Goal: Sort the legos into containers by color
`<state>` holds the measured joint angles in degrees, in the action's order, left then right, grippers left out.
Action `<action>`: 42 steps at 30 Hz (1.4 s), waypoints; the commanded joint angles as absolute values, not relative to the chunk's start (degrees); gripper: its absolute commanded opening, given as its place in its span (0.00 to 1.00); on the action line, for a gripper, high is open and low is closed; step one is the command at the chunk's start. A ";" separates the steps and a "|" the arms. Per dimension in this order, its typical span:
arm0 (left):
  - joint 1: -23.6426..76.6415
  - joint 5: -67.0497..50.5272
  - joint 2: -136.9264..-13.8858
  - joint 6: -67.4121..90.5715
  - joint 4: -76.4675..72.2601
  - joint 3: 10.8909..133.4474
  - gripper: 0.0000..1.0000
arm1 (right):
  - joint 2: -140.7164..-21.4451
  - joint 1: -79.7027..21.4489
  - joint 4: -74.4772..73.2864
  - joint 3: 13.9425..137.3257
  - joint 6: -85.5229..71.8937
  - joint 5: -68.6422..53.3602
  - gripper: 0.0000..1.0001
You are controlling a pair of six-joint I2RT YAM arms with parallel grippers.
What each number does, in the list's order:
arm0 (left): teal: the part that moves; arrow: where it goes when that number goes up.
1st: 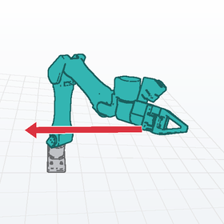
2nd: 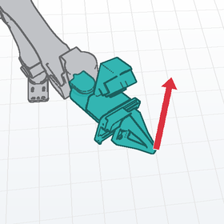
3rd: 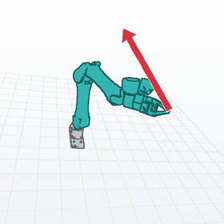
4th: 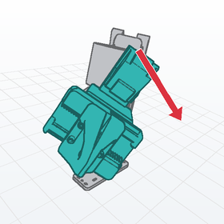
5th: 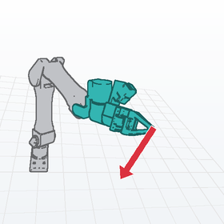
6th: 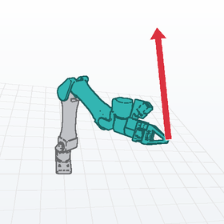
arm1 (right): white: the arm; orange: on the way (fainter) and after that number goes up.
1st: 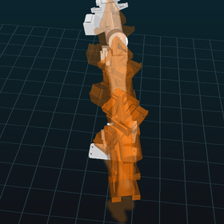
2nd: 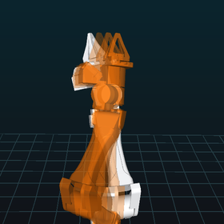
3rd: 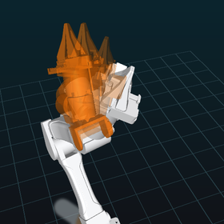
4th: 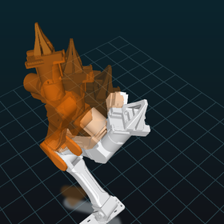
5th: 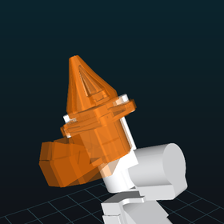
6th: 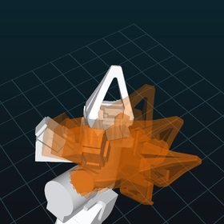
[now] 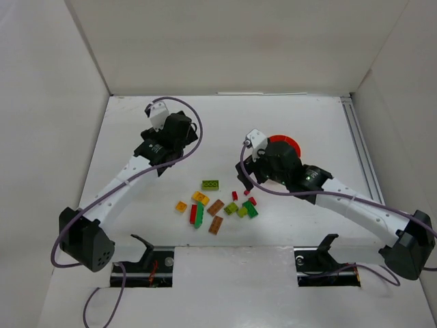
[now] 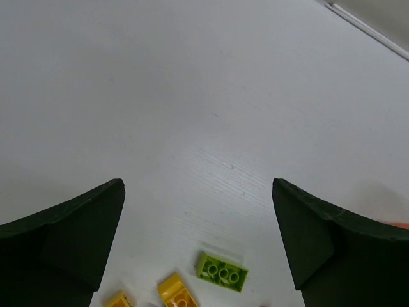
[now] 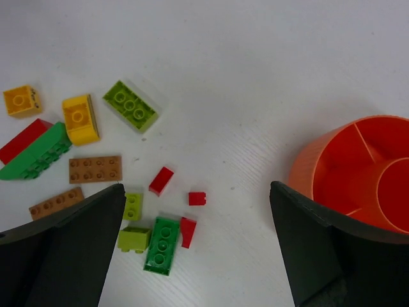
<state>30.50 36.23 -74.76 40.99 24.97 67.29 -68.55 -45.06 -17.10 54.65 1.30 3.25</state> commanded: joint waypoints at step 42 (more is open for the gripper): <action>41.66 14.06 -51.33 44.38 20.21 41.84 0.99 | -86.04 -60.64 -14.33 45.96 -21.62 9.57 0.74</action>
<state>41.43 14.37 -51.64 44.01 21.23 42.61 -85.69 -60.10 -14.57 43.46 -20.82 5.74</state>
